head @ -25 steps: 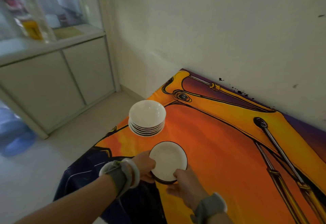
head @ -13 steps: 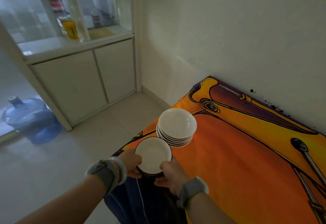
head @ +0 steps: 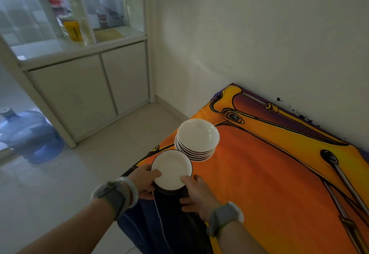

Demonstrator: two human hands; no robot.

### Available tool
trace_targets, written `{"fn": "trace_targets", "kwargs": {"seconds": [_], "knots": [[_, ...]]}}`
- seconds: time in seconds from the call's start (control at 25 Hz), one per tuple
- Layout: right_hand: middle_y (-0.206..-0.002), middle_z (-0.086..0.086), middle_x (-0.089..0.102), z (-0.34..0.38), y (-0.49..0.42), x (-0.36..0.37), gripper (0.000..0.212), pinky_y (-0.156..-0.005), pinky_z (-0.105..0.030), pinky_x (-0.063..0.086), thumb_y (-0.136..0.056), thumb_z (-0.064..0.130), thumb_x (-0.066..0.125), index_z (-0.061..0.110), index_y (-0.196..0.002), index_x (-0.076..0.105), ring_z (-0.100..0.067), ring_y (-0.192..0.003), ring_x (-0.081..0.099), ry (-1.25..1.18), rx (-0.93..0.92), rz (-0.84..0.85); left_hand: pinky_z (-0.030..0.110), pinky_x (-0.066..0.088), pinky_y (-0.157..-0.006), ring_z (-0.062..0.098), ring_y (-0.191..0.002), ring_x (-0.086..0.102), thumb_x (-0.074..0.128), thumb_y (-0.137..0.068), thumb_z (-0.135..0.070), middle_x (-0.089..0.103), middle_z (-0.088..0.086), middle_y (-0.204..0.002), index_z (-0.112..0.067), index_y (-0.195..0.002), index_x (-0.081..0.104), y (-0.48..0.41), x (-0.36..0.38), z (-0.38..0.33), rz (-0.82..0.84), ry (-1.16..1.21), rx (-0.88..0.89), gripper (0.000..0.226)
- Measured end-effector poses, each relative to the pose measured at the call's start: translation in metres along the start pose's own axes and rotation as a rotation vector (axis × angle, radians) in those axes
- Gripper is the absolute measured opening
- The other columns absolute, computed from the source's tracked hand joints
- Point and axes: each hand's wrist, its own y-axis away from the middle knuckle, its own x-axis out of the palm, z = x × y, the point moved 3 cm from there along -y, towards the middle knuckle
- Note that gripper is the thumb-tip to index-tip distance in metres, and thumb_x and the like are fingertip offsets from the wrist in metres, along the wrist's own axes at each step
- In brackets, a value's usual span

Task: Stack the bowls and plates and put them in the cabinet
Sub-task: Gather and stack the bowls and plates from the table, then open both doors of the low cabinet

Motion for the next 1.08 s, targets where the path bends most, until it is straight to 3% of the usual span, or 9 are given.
{"fn": "trace_targets", "kwargs": {"seconds": [0.16, 0.36, 0.48, 0.56, 0.64, 0.88, 1.08], "knots": [[-0.123, -0.002, 0.049, -0.012, 0.027, -0.015, 0.067, -0.066, -0.033, 0.057, -0.09, 0.044, 0.051, 0.021, -0.148, 0.026, -0.023, -0.094, 0.064, -0.06, -0.108, -0.079, 0.043, 0.057, -0.082, 0.031, -0.107, 0.06, 0.055, -0.093, -0.027, 0.054, 0.011, -0.12, -0.017, -0.131, 0.048, 0.029, -0.012, 0.009, -0.021, 0.104, 0.031, 0.04], [-0.118, -0.007, 0.054, -0.028, 0.074, -0.043, 0.049, -0.058, -0.031, 0.051, -0.092, 0.035, 0.049, 0.015, -0.137, 0.042, -0.026, -0.089, 0.063, -0.124, -0.26, -0.233, 0.045, 0.056, -0.084, 0.036, -0.103, 0.063, 0.053, -0.094, -0.026, 0.06, 0.018, -0.118, -0.011, -0.125, 0.053, 0.077, -0.03, 0.02, -0.068, 0.206, 0.143, 0.034], [-0.113, -0.005, 0.056, -0.044, 0.108, -0.043, 0.034, -0.063, -0.035, 0.053, -0.094, 0.031, 0.049, 0.017, -0.125, 0.051, -0.027, -0.094, 0.064, -0.112, -0.328, -0.249, 0.043, 0.056, -0.082, 0.035, -0.101, 0.063, 0.053, -0.095, -0.026, 0.06, 0.018, -0.117, -0.01, -0.122, 0.054, 0.108, -0.03, 0.032, -0.088, 0.266, 0.207, 0.032], [-0.112, -0.005, 0.057, -0.061, 0.132, -0.038, 0.011, -0.072, -0.042, 0.056, -0.097, 0.03, 0.047, 0.024, -0.101, 0.057, -0.027, -0.098, 0.064, -0.105, -0.342, -0.232, 0.042, 0.055, -0.08, 0.035, -0.099, 0.063, 0.053, -0.095, -0.025, 0.06, 0.019, -0.115, -0.011, -0.117, 0.054, 0.129, -0.025, 0.046, -0.088, 0.301, 0.22, 0.026], [-0.111, -0.004, 0.058, -0.083, 0.151, -0.029, 0.013, -0.081, -0.046, 0.056, -0.098, 0.029, 0.046, 0.031, -0.087, 0.053, -0.026, -0.099, 0.064, -0.105, -0.341, -0.216, 0.042, 0.054, -0.079, 0.035, -0.098, 0.062, 0.053, -0.095, -0.024, 0.06, 0.018, -0.112, -0.013, -0.112, 0.053, 0.148, -0.019, 0.067, -0.071, 0.308, 0.206, 0.02], [-0.109, -0.007, 0.062, -0.079, 0.178, 0.007, 0.012, -0.074, -0.04, 0.056, -0.097, 0.028, 0.046, 0.026, -0.09, 0.056, -0.027, -0.099, 0.065, -0.072, -0.41, -0.215, 0.036, 0.058, -0.07, 0.028, -0.085, 0.066, 0.054, -0.094, -0.025, 0.064, 0.016, -0.104, -0.01, -0.116, 0.055, 0.185, -0.048, 0.1, -0.071, 0.298, 0.212, 0.026], [-0.095, -0.007, 0.07, -0.023, 0.185, 0.044, 0.016, -0.068, -0.033, 0.055, -0.097, 0.024, 0.047, 0.02, -0.099, 0.062, -0.021, -0.086, 0.069, -0.003, -0.571, -0.137, 0.036, 0.059, -0.07, 0.03, -0.095, 0.067, 0.053, -0.094, -0.027, 0.065, 0.016, -0.112, -0.013, -0.119, 0.056, 0.189, -0.098, 0.086, -0.122, 0.354, 0.296, 0.028]]}}
